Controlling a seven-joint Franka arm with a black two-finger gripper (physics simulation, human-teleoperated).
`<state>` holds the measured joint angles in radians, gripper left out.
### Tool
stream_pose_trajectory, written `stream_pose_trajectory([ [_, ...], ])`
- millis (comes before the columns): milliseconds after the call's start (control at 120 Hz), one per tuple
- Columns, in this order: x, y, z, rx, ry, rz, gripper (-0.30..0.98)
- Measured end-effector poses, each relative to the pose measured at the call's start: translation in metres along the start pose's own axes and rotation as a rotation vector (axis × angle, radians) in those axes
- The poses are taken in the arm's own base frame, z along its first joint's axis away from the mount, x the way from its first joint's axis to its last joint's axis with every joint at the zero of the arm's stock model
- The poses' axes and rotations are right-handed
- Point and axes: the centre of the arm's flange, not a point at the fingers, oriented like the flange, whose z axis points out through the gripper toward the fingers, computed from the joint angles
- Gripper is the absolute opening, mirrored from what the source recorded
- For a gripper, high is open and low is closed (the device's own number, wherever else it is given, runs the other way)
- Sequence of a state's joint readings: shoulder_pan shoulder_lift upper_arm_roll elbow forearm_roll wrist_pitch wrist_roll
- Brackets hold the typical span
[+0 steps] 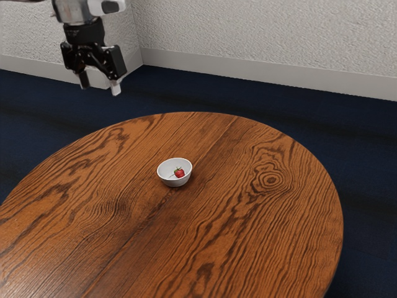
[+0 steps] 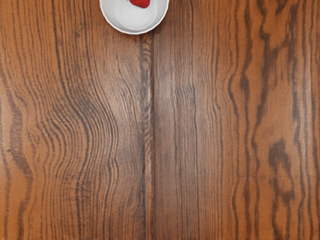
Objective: Take strawberry from the bowl
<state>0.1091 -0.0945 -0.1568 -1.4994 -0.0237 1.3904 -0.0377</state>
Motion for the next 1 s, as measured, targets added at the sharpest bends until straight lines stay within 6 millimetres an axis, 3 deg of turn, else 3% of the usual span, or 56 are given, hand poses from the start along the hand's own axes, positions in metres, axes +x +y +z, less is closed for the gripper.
stream_pose_trajectory([
  [100, 0.000, 0.006, 0.001, -0.007, -0.001, 0.007, 0.69],
  [150, -0.001, 0.011, 0.020, 0.001, -0.030, 0.011, 0.69],
  [233, 0.002, 0.022, 0.070, 0.028, -0.101, 0.027, 0.69],
  [283, 0.014, 0.023, 0.113, 0.036, -0.152, 0.030, 0.69],
  [392, 0.067, 0.014, 0.214, 0.043, -0.226, 0.035, 0.69],
  [500, 0.114, -0.001, 0.269, 0.019, -0.214, -0.003, 0.69],
  [558, 0.125, 0.002, 0.281, 0.001, -0.197, -0.040, 0.69],
  [658, 0.139, 0.014, 0.283, -0.023, -0.147, -0.107, 0.69],
  [775, 0.160, -0.003, 0.290, -0.031, -0.095, -0.233, 0.69],
  [867, 0.182, -0.006, 0.303, -0.036, -0.064, -0.297, 0.68],
  [1000, 0.215, -0.012, 0.323, -0.035, -0.029, -0.371, 0.47],
])
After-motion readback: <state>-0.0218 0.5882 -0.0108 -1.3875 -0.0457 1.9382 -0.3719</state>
